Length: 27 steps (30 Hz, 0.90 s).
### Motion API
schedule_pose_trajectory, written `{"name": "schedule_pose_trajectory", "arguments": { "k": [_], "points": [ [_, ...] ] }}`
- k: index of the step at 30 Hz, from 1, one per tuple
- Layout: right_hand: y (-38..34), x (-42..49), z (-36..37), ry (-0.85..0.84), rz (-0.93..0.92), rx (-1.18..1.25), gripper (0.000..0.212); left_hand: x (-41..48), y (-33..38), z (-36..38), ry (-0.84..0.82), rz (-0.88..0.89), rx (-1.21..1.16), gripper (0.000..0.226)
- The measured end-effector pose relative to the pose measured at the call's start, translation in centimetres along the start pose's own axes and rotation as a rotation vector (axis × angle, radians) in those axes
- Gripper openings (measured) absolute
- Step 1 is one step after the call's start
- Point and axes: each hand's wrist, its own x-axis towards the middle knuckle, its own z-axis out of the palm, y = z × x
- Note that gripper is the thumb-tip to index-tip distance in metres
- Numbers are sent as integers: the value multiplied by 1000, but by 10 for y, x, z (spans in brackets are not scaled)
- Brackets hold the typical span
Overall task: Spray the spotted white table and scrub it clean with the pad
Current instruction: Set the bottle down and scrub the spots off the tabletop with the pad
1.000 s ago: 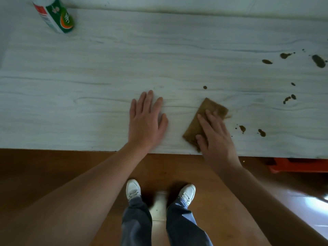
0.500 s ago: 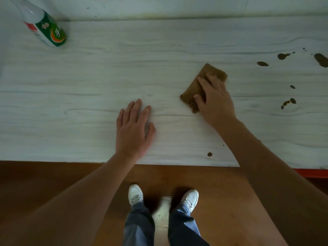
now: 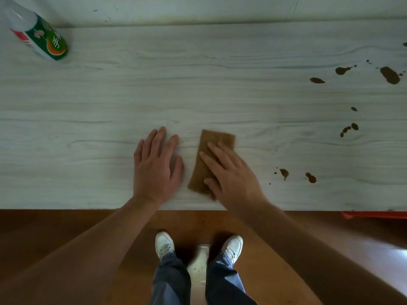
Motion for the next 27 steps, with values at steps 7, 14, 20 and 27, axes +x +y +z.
{"name": "schedule_pose_trajectory", "arguments": {
  "k": [7, 14, 20, 27],
  "points": [
    [77, 58, -39, 180, 353, 64, 58, 0, 0, 2, 24, 2, 7, 54],
    [56, -38, -22, 168, 389, 46, 60, 1, 3, 0, -4, -8, -21, 58],
    [-18, -34, 14, 45, 85, 66, 61, 1, 1, 0, -25, -16, -10, 58],
    [2, 39, -12, 78, 219, 89, 60, 2, 2, 1, -4, -4, -3, 55]
  ]
}}
